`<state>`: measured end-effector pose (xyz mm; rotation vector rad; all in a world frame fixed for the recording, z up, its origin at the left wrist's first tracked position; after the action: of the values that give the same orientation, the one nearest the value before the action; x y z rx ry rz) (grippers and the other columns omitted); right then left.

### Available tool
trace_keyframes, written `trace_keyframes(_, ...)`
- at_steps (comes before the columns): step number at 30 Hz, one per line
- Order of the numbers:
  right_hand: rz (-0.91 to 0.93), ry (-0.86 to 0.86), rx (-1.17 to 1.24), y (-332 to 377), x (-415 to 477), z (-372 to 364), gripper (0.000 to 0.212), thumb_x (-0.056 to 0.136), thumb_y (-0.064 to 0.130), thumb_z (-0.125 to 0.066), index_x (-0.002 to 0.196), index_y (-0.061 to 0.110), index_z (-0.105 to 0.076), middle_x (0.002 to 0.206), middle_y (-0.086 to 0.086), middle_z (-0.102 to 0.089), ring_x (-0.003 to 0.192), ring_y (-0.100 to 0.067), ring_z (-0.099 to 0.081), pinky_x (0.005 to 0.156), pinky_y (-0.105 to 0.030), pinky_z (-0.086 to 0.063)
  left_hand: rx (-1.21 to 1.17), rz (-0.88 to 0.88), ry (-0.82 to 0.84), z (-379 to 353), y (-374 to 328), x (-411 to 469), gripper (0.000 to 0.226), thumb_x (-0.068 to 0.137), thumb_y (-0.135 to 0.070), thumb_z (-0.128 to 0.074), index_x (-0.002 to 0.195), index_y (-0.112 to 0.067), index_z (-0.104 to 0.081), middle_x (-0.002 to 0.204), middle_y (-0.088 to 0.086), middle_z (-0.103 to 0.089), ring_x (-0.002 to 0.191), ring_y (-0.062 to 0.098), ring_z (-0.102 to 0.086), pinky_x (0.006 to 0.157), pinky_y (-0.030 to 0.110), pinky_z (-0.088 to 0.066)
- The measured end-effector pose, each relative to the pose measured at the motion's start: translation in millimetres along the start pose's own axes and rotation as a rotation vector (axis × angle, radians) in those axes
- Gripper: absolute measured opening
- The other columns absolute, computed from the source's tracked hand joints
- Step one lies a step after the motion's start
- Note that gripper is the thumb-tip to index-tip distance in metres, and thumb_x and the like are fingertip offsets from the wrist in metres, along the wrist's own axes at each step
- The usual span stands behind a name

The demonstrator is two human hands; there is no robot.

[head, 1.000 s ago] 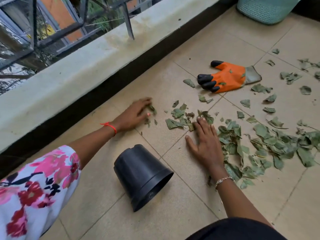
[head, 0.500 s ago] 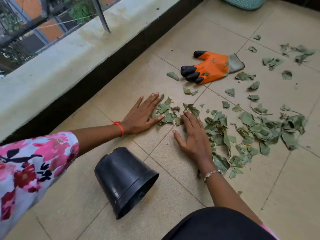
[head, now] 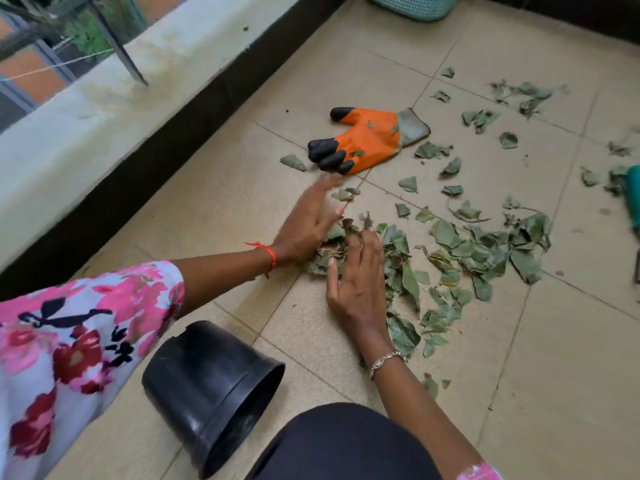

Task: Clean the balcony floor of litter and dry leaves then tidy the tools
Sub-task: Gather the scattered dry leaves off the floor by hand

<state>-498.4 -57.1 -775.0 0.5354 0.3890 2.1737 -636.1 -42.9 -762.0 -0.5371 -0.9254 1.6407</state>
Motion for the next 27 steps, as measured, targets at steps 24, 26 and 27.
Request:
trace_keyframes(24,-0.051,-0.096,-0.042,-4,3,2,0.04,0.09,0.032,-0.034,0.123,0.009,-0.034,0.132,-0.024,-0.044,0.13,-0.031,-0.029,0.116,-0.042,-0.013,0.121,0.131,0.387,-22,-25,13,0.044,0.104,-0.025,-0.026,0.146,-0.013,-0.03,0.156,0.001,-0.022,0.143,0.01,-0.018,0.119,0.039,-0.007)
trace_keyframes(26,-0.055,-0.092,-0.041,-4,2,2,0.042,0.09,0.034,-0.035,0.124,0.009,-0.034,0.134,-0.024,-0.042,0.132,-0.032,-0.029,0.116,-0.043,-0.014,0.019,0.136,0.45,-18,-26,5,0.042,0.104,-0.022,-0.023,0.144,-0.013,-0.034,0.151,0.002,-0.031,0.138,0.008,-0.028,0.117,0.023,-0.016)
trace_keyframes(27,-0.055,-0.087,-0.036,-4,3,2,0.044,0.09,0.036,-0.036,0.125,0.009,-0.033,0.136,-0.024,-0.041,0.133,-0.032,-0.028,0.116,-0.043,-0.014,-0.061,0.156,0.388,-12,-27,0,0.041,0.104,-0.021,-0.023,0.142,-0.013,-0.039,0.148,0.0,-0.037,0.134,0.006,-0.033,0.111,0.013,-0.021)
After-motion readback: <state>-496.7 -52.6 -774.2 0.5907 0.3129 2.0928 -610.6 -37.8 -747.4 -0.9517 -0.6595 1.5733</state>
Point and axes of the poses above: each hand's wrist, its own x-axis towards the middle knuckle, its own z-axis out of the back of the hand, y = z × x, the point moved 4 cm from there along x, towards the middle knuckle
